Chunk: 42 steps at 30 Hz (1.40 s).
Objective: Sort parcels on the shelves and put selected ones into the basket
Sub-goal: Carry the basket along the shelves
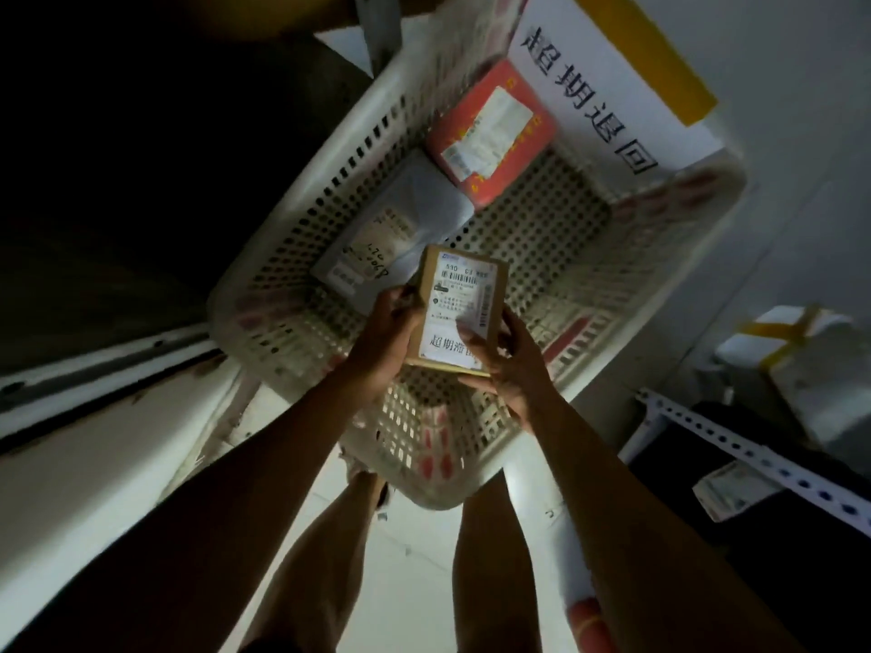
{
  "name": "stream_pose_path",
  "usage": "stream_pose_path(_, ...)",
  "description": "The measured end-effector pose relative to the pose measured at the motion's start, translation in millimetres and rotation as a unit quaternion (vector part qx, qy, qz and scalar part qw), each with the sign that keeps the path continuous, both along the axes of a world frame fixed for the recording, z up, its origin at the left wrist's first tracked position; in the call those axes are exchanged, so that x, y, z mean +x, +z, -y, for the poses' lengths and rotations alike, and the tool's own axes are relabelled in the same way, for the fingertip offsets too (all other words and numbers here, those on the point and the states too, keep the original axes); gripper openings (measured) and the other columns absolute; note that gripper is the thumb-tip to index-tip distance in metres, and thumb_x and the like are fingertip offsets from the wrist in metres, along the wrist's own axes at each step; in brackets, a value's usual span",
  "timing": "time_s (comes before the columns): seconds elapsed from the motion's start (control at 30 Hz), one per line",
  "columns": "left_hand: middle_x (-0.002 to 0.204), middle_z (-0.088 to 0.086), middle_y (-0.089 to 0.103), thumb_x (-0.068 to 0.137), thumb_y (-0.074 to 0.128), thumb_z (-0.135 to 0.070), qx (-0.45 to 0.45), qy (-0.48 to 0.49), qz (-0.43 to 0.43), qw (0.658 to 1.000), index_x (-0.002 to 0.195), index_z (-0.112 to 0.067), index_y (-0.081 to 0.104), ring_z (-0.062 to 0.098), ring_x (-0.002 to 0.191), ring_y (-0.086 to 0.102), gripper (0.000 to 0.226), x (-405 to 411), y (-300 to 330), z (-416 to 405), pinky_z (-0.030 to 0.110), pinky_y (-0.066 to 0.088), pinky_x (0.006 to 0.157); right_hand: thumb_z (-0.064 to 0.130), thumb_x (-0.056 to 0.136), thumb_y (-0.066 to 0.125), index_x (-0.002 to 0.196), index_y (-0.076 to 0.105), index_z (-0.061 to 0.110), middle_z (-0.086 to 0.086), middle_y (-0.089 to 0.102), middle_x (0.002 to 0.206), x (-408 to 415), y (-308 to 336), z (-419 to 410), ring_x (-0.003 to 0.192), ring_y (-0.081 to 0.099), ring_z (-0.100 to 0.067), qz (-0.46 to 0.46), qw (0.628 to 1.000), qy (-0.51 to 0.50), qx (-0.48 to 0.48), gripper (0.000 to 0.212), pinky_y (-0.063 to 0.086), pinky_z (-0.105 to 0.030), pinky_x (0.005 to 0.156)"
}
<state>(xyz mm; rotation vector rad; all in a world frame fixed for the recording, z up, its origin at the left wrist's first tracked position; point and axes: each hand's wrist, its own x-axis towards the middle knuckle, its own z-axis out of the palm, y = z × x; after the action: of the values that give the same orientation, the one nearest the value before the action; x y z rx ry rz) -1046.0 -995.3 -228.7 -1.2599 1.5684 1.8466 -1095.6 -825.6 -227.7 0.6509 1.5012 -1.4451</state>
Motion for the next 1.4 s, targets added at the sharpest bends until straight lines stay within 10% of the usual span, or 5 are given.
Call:
stream_pose_path(0.37, 0.104, 0.002, 0.068, 0.095, 0.065, -0.014, -0.066, -0.087, -0.019, 0.994, 0.107, -0.020, 0.067, 0.025, 0.104, 0.065, 0.013, -162.3, -142.1, -22.8, 0.047, 0.055, 0.095, 0.008, 0.092, 0.072, 0.152, 0.038, 0.017, -0.008, 0.058, 0.134, -151.5, -171.5, -5.2, 0.110, 0.067, -0.025, -0.067, 0.944, -0.314, 0.073, 0.069, 0.063, -0.041, 0.078)
stream_pose_path(0.73, 0.107, 0.017, 0.066, 0.099, 0.060, -0.015, -0.056, -0.088, 0.042, 0.994, 0.083, -0.023, 0.061, 0.041, 0.109, 0.063, 0.018, -159.5, -155.0, -33.8, 0.050, 0.051, 0.097, 0.018, 0.106, 0.047, 0.156, 0.029, 0.011, -0.017, 0.040, 0.156, -203.2, -212.4, -32.2, 0.141, 0.043, -0.034, -0.034, 0.987, -0.073, 0.137, 0.054, 0.036, -0.048, 0.118)
stream_pose_path(0.9, 0.099, 0.023, 0.068, 0.094, 0.061, -0.025, -0.094, -0.116, 0.067, 0.987, 0.076, -0.019, 0.058, 0.038, 0.093, 0.066, 0.019, -122.2, -86.8, -30.8, 0.047, 0.053, 0.083, 0.014, 0.090, 0.067, 0.130, 0.060, 0.008, -0.018, 0.065, 0.126, -144.0, -136.8, -34.9, 0.116, 0.064, -0.037, 0.006, 0.940, 0.254, 0.228, 0.041, 0.054, -0.048, 0.099)
stream_pose_path(1.1, 0.053, 0.010, 0.044, 0.090, 0.062, -0.015, -0.190, -0.209, 0.087, 0.955, 0.057, -0.009, 0.046, 0.026, 0.050, 0.048, 0.037, -56.0, 12.0, -30.5, 0.033, 0.028, 0.053, -0.001, 0.089, 0.070, 0.077, 0.062, 0.017, -0.003, 0.069, 0.080, -62.3, -28.7, -33.3, 0.083, 0.068, -0.017, -0.036, 0.945, 0.292, 0.146, 0.024, 0.056, -0.042, 0.086)
stream_pose_path(1.4, 0.104, 0.009, 0.069, 0.093, 0.057, -0.033, -0.244, -0.202, 0.104, 0.943, 0.106, -0.016, 0.067, 0.029, 0.097, 0.063, 0.024, 84.7, 105.4, -3.9, 0.035, 0.050, 0.086, 0.007, 0.084, 0.077, 0.100, 0.068, 0.006, 0.003, 0.064, 0.080, 33.2, 83.2, -21.8, 0.071, 0.061, -0.002, -0.142, 0.872, 0.449, 0.130, 0.019, 0.047, -0.020, 0.066)
